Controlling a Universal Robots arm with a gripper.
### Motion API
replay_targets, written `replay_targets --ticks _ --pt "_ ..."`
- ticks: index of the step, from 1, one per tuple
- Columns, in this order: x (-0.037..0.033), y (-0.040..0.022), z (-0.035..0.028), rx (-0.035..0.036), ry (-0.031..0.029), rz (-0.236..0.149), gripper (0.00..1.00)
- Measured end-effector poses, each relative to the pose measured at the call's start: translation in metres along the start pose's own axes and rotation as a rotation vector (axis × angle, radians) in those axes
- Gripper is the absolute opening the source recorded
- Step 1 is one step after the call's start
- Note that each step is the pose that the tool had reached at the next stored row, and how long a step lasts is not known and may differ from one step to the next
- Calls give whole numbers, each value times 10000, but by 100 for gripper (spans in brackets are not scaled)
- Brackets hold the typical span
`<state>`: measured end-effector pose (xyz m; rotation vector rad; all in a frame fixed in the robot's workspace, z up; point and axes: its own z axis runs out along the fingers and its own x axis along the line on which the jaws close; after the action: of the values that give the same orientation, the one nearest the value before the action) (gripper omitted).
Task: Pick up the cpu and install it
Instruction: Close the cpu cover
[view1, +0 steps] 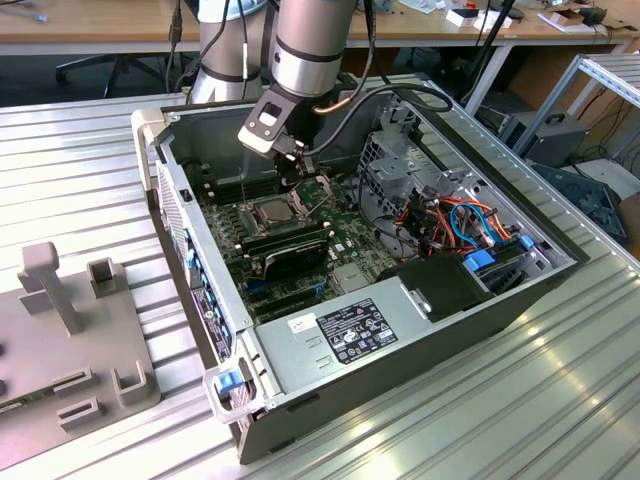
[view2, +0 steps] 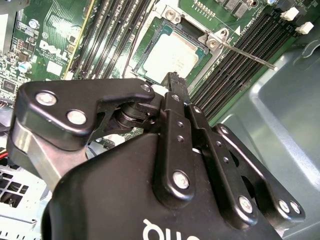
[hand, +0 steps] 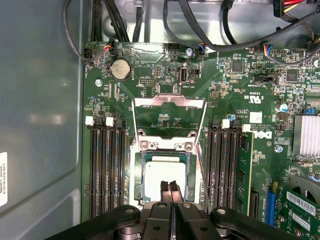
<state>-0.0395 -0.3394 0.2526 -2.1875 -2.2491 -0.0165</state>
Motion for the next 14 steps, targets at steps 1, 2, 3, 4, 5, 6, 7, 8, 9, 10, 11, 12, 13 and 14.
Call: replay_targets --ticks 1,2,3,4,5,6,7,8,9,10,11,12,13,14 --pt "0 1 0 1 1 0 11" --pt "0 1 0 0 1 1 11" --pt "0 1 0 1 0 0 11" --pt "0 1 0 0 1 1 11" --pt "0 1 0 1 1 0 11" --pt "0 5 0 0 1 -2 11" --pt "0 10 0 1 1 -1 11" --pt "0 15 0 1 0 0 11" --pt "0 19 0 0 1 0 11" --pt "-1 21 0 0 0 0 11" --pt "0 23 0 1 1 1 11" --pt "-1 26 0 0 1 0 11" --pt "-1 30 0 1 1 0 11" --pt "-1 34 0 0 1 0 11"
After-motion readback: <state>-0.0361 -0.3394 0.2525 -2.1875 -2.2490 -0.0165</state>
